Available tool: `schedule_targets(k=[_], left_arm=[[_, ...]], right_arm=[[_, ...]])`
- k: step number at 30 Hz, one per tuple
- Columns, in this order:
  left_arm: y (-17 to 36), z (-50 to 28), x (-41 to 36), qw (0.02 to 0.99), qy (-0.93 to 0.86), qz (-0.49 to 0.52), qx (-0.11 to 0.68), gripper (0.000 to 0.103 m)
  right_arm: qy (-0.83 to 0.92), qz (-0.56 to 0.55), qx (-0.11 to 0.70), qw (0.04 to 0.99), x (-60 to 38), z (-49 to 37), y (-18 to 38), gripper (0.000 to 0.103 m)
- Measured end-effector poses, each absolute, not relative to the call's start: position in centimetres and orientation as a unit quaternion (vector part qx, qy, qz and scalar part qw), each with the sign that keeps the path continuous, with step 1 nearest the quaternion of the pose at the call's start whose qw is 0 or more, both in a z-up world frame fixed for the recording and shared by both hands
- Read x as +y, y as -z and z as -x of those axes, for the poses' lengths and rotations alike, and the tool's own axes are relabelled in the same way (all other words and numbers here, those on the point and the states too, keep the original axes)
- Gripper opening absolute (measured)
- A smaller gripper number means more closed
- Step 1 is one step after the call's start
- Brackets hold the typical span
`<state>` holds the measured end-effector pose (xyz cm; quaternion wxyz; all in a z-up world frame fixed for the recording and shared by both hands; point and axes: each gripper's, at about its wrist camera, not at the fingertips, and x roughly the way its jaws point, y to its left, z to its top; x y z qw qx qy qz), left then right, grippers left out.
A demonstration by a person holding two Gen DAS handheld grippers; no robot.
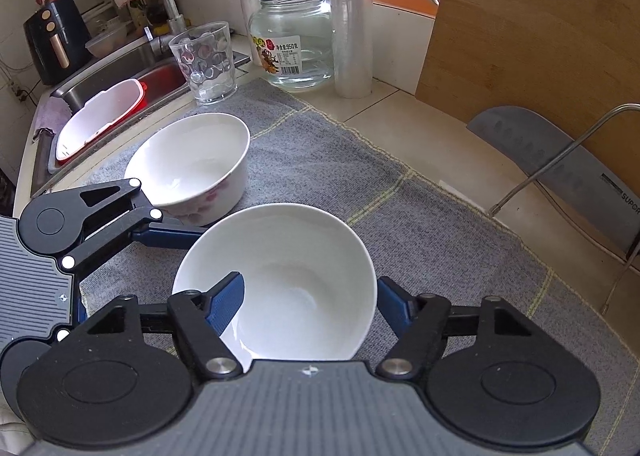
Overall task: Organize plates and bowls
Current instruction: 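Grasp the rim of another white bowl with both grippers, then lift the white bowl with both grippers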
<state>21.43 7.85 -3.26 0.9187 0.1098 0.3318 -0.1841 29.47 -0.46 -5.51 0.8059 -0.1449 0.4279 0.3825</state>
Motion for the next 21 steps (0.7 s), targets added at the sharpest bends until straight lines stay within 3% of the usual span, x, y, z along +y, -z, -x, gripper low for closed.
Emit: schedule_targets(k=[21], left_arm=[[0.9,-20.1,8.0,0.919,0.19,-0.113,0.325,0.09]], right_arm=[[-0.388,0.126,0.419,0.811,-0.9,-27.9,3.1,0.077]])
